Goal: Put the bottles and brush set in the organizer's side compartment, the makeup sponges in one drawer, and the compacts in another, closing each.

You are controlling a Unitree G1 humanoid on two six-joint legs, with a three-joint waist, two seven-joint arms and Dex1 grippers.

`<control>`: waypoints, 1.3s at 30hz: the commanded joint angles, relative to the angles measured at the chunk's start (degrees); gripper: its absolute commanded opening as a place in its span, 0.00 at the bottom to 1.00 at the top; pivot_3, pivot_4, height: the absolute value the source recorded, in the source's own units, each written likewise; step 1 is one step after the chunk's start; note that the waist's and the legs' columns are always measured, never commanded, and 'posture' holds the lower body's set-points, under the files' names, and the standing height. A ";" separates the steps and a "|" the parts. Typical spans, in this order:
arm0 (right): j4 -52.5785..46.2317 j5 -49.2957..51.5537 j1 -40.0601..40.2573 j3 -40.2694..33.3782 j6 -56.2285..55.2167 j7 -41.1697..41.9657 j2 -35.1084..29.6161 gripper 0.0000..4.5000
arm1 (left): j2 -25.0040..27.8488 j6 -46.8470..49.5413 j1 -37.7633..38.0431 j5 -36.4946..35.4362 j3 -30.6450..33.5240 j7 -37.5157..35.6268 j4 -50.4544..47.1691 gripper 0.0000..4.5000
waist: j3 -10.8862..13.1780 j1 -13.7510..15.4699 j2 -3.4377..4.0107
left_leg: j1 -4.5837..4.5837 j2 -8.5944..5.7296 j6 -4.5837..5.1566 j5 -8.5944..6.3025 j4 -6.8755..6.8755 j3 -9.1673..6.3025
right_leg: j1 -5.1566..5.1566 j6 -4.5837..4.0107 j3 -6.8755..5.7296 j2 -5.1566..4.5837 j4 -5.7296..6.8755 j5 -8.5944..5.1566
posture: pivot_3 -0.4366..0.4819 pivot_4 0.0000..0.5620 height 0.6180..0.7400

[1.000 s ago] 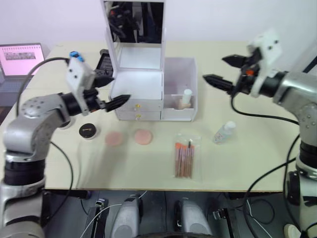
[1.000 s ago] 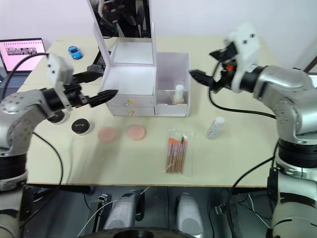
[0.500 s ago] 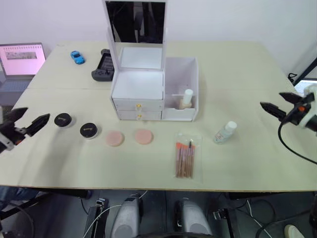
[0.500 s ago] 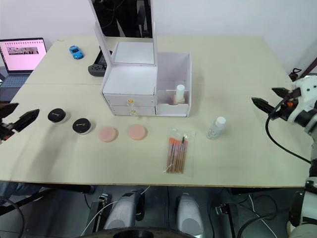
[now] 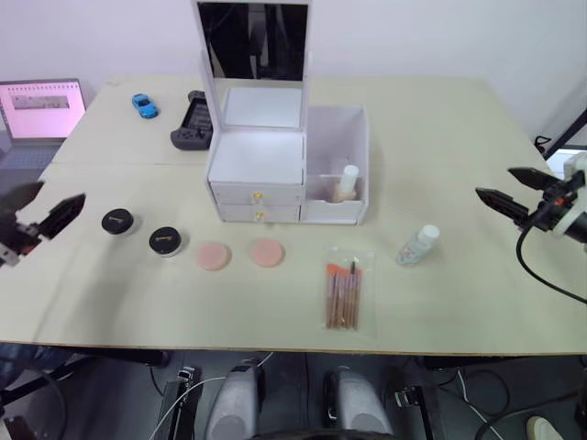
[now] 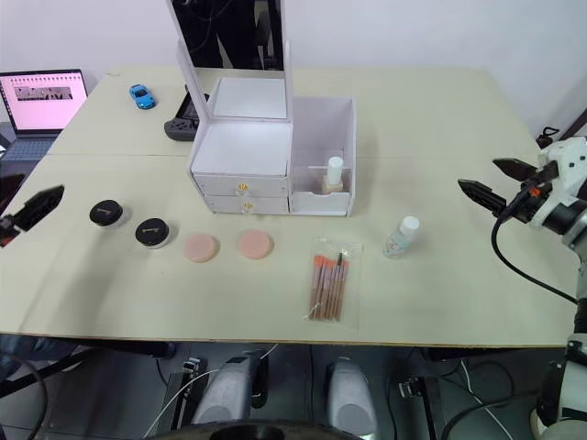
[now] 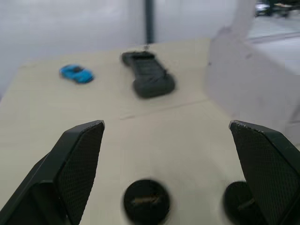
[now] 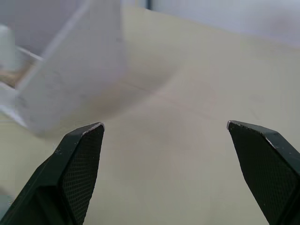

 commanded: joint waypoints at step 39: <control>-41.06 6.36 19.44 -1.18 18.54 -11.04 5.47 0.70 | -7.05 29.45 -32.91 -17.90 -31.32 -2.83 -30.10 1.00 | 0.08 1.31 -0.11 | 0.11 -0.01 0.03 0.00 0.13 -0.11 | 0.24 0.02 0.02 0.09 -0.06 -0.01 | 0.48 0.27 1.00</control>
